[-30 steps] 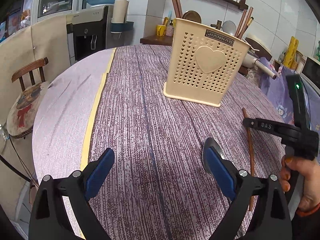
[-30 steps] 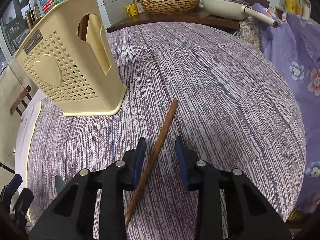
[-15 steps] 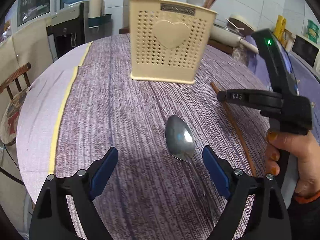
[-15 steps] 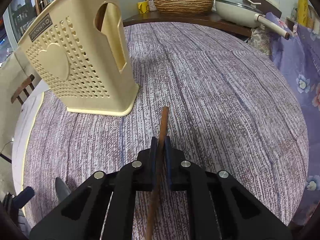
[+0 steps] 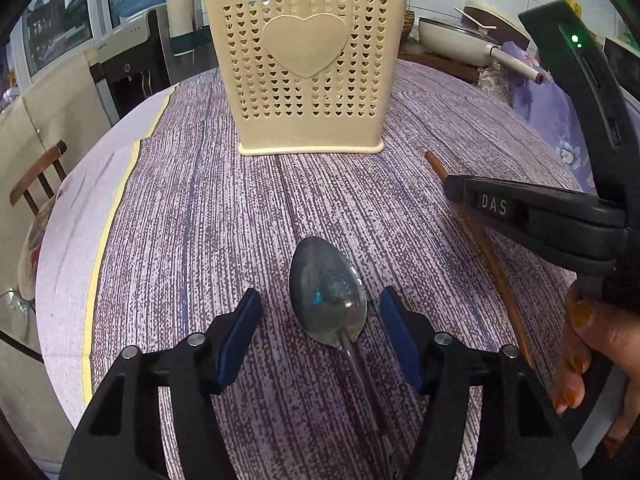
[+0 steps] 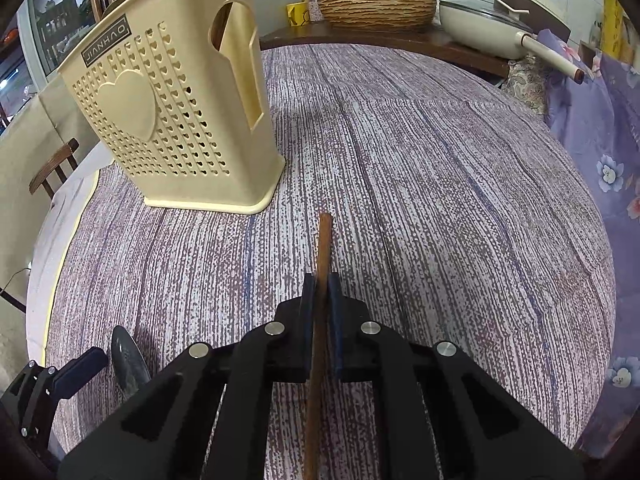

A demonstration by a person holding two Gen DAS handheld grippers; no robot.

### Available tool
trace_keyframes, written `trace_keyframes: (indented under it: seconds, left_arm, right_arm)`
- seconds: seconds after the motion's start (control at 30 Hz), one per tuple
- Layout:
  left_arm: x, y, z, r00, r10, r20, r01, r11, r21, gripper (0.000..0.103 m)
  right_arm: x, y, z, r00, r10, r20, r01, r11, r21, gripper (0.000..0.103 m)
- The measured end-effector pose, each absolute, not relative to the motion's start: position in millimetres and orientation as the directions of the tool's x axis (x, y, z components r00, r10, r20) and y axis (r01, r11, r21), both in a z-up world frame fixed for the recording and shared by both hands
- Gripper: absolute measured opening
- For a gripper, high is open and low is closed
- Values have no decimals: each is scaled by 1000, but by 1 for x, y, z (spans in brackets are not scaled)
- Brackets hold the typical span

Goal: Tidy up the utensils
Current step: 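Grasp the silver spoon with the left tool while the right tool grasps the brown chopstick, then lift the spoon and chopstick with both tools and carry them above the basket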

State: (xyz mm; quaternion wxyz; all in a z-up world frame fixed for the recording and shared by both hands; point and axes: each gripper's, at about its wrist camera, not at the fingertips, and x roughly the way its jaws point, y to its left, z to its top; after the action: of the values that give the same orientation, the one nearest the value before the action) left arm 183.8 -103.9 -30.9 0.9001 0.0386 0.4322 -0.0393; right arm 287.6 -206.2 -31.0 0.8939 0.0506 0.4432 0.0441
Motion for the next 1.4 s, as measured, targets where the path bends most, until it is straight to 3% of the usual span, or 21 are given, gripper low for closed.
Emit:
trace_keyframes:
  seconds: [0.2,0.53,0.73,0.97,1.4]
  left_arm:
    - [188,-115,-29,623,-35,-781,109,993,43,39]
    - [197,-114,-26,620,-77,-781,122,993,0,38]
    - [203,-102,-11,652,-136,-746,130,989,-66,38]
    - [212,-82,17,711,-183,-679,136,983,-124,38]
    - [220,-69,47,780,-196,-594,143,980,-135,38]
  right_arm:
    - [288,-207,-31,606,124,-786,-32,991,131,8]
    - [291,-209,-30,602,138,-787,-34,989,147,8]
    - [292,-220,-26,614,205,-762,-32,971,236,8]
    - [279,-229,11,686,287,-668,-74,941,329,8]
    - [249,-230,73,778,335,-532,-164,925,343,8]
